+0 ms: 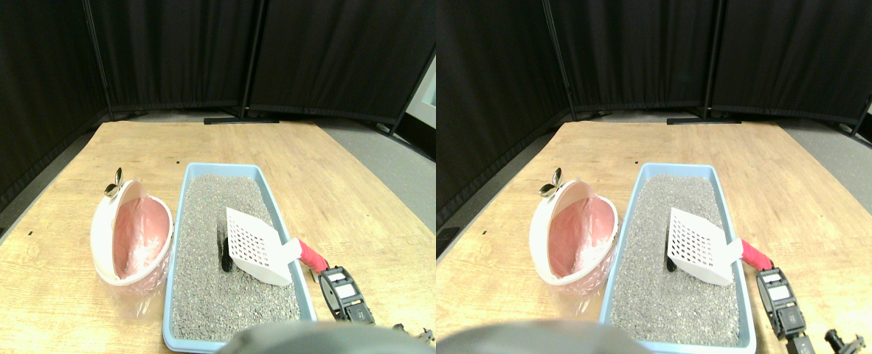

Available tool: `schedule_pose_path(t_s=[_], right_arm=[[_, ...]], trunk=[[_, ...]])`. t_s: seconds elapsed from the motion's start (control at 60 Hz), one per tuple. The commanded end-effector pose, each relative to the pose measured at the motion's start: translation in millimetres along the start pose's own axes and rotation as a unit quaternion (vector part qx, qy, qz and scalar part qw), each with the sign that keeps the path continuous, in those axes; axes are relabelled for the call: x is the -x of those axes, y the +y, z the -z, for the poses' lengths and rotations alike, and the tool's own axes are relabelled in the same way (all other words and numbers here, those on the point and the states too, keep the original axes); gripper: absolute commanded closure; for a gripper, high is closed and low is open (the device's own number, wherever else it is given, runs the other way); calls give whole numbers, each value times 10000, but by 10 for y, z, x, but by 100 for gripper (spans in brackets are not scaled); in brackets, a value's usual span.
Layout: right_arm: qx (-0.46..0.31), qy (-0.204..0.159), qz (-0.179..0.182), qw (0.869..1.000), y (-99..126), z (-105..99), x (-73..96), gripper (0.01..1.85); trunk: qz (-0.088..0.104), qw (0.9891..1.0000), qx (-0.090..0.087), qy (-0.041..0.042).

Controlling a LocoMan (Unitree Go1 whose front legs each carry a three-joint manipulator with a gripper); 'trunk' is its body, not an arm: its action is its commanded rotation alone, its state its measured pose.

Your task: Scoop (unimanual)

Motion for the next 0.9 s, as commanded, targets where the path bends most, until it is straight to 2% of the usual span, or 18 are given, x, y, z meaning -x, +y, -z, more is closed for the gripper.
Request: schedule_pose_path(t_s=[0.017, 0.283, 0.367, 0.433, 0.567, 0.7, 0.9], right_arm=[[49, -178, 39, 9998, -6, -72, -7, 141], [2, -237, 107, 9997, -10, -111, 45, 142], [-50, -325, 98, 9994, -13, -95, 51, 143], [-202, -537, 21, 9983, -15, -84, 46, 143], [-580, -812, -122, 9949, -24, -59, 20, 124], [-995, -785, -100, 9919, -10, -49, -15, 103], [-1248, -700, -28, 9897, 3, -18, -48, 94]], trunk=[[-27, 10000, 12, -4], [89, 10000, -15, -13], [98, 10000, -8, -3], [101, 9999, -7, 11], [109, 9999, 11, 21], [101, 9999, 13, 19], [127, 9999, 28, 40]])
